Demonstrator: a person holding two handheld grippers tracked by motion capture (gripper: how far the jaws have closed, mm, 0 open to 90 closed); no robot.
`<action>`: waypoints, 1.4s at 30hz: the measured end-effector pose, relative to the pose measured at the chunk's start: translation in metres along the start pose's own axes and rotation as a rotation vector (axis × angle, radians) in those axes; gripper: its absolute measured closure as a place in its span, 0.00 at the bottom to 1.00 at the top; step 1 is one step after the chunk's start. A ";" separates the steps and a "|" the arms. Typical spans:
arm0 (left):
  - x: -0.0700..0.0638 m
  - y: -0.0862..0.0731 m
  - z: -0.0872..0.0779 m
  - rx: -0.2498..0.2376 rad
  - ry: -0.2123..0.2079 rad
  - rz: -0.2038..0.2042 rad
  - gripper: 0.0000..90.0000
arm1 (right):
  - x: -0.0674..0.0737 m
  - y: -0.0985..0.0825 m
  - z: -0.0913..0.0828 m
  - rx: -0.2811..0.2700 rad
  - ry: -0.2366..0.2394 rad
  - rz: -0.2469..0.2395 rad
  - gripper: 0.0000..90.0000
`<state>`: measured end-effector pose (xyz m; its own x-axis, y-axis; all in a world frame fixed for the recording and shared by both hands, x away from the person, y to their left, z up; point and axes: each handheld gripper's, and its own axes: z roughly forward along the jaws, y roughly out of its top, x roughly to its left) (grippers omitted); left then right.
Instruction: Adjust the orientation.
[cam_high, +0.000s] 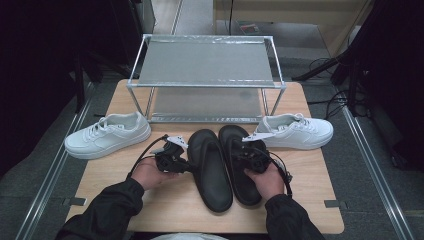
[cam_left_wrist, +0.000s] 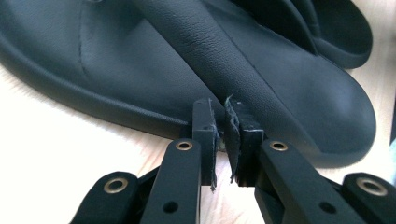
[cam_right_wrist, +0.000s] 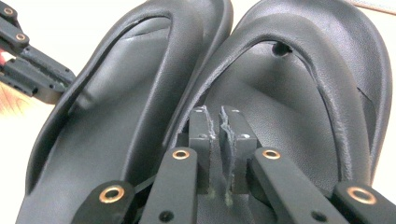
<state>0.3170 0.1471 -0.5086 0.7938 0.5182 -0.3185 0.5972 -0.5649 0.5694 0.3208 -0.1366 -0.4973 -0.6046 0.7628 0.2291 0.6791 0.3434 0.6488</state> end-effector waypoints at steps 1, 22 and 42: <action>-0.001 0.000 0.001 0.004 0.003 0.003 0.92 | 0.000 0.000 0.000 0.001 0.000 0.004 0.94; -0.005 0.001 0.000 0.002 -0.015 0.008 0.91 | -0.003 0.001 -0.005 -0.045 -0.002 0.015 0.90; 0.004 0.003 -0.026 -0.056 -0.019 -0.042 0.67 | 0.010 -0.003 -0.007 -0.096 0.005 0.036 0.55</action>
<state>0.3188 0.1635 -0.4884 0.7703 0.5283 -0.3571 0.6233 -0.5058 0.5963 0.3098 -0.1337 -0.4921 -0.5824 0.7711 0.2571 0.6577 0.2611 0.7066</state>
